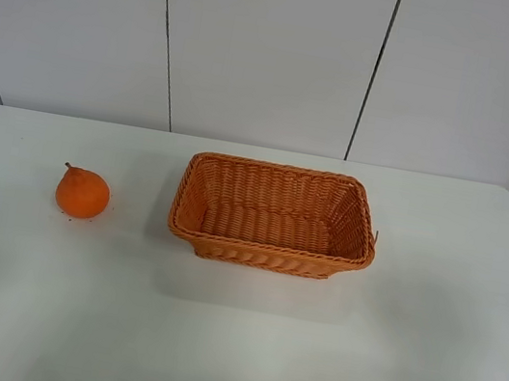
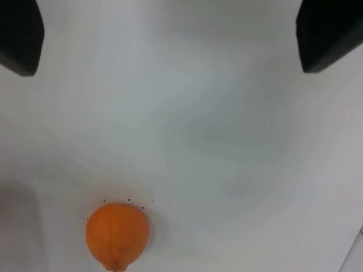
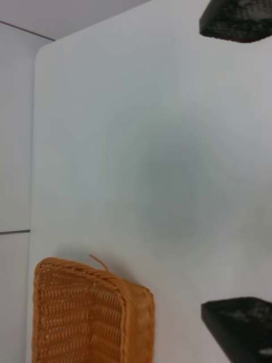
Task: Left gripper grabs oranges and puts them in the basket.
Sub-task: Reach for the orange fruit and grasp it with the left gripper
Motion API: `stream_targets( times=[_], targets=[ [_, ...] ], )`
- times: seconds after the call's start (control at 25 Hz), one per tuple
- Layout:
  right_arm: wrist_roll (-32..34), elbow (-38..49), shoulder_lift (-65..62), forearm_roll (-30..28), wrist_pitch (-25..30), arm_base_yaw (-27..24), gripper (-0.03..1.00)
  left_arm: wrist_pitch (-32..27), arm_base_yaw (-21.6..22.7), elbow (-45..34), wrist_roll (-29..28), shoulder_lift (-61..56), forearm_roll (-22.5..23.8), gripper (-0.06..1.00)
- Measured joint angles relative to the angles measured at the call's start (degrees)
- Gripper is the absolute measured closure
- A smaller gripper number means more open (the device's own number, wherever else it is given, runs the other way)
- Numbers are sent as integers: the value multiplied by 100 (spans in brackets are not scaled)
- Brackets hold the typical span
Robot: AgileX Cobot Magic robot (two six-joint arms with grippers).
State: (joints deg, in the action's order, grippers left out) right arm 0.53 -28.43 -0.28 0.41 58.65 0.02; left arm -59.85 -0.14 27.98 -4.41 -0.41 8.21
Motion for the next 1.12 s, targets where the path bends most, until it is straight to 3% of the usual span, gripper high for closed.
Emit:
stream_targets(
  times=[0.64, 0.84, 1.12],
  targets=[
    [0, 0, 0, 0, 0, 0, 27, 0, 0, 0, 0, 0, 0, -5],
    [0, 0, 0, 0, 0, 0, 27, 114, 0, 61, 320, 0, 0, -5],
    [0, 0, 0, 0, 0, 0, 27, 736, 0, 414, 493, 1532, 0, -5]
  ],
)
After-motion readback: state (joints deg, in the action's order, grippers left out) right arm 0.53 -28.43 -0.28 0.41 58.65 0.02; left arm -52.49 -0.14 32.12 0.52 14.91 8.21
